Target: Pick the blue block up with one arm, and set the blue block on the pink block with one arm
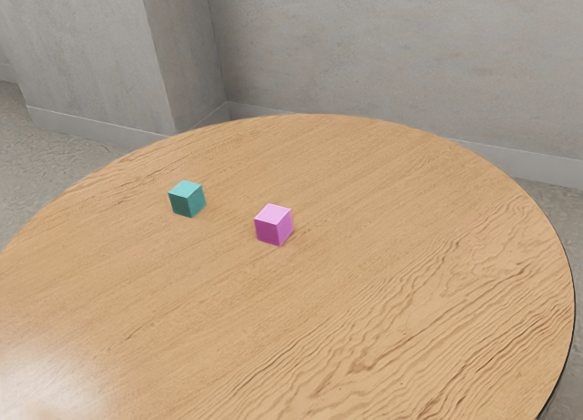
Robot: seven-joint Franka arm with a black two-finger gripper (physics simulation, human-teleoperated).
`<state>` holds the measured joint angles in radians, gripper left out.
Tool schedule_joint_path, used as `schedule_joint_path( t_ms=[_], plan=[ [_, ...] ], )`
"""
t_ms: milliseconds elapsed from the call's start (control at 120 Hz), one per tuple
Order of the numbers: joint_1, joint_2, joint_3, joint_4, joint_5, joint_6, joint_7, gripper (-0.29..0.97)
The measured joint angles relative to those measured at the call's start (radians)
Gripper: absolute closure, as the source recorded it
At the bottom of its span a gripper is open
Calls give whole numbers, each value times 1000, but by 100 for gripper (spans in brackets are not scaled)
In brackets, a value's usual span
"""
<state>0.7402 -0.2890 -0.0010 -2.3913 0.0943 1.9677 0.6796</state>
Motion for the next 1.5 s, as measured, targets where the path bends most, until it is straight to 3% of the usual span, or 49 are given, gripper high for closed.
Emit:
schedule_joint_path(
  t_ms=[117,250,450,558,692,975,1117,1217,1342,1500],
  plan=[
    [1,0,-66,-10,-83,51,-15,0],
    [0,90,-108,-9,-119,164,-43,0],
    [-19,301,-147,169,-125,269,-71,0],
    [0,332,-209,213,-131,295,-88,0],
    [-45,373,-247,222,-157,310,-111,0],
    [-47,463,-245,321,-157,276,-134,0],
    [-51,518,-245,411,-119,242,-137,0],
    [-61,585,-245,520,-87,212,-139,0],
    [-111,742,-245,763,-55,142,-139,0],
    [-187,901,-200,988,-54,50,-144,0]
  ],
)
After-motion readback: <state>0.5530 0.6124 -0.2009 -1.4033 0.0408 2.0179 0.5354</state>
